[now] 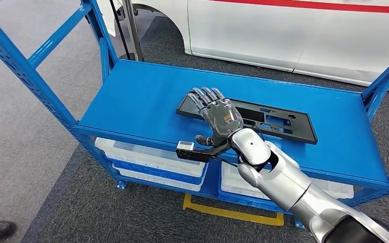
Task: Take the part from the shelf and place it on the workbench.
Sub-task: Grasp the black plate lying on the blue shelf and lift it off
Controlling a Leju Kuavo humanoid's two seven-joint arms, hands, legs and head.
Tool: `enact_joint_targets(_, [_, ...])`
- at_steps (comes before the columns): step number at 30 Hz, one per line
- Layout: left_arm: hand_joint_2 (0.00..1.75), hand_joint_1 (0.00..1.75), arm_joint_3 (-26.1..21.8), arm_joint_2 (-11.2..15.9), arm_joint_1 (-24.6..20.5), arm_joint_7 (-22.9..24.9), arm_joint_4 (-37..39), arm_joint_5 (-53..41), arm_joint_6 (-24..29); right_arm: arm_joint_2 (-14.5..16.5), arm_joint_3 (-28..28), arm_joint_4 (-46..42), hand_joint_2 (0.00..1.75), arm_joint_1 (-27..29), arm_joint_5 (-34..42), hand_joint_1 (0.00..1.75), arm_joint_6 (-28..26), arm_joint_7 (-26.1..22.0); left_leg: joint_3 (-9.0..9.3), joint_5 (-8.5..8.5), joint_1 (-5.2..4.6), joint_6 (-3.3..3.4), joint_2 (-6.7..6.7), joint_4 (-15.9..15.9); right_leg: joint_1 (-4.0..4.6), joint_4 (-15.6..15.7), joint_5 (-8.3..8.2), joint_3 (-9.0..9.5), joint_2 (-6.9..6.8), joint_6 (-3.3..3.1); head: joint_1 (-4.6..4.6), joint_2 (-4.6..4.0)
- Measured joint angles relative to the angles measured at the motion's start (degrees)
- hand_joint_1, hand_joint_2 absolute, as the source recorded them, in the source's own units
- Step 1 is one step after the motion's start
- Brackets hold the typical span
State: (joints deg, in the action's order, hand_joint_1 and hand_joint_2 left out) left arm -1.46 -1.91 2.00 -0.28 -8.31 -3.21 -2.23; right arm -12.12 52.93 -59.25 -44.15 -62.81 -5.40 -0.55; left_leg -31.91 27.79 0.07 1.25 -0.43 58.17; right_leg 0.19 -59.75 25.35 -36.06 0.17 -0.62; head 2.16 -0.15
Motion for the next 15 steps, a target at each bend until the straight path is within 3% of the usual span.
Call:
enact_joint_targets(9, [0.00,0.00,0.04,0.01,0.00,0.02,0.00,-0.16,0.00,0.95,-0.07,2.20,1.75,0.10,-0.02,0.00,-0.03,0.18,0.08,-0.09,0.00,-0.35,0.00,-0.12,0.00,-0.11,0.01,0.01,0.00,-0.04,0.00,0.00])
enact_joint_targets(15, [0.00,0.00,0.20,0.01,-0.10,-0.32,-0.01,-1.07,-0.19,3.28,-0.08,6.17,1.75,0.53,-1.25,0.00,-1.04,1.04,0.09,-0.08,0.00,-0.38,0.00,-0.11,-0.06,-0.10,0.00,0.02,0.00,-0.05,0.00,0.00])
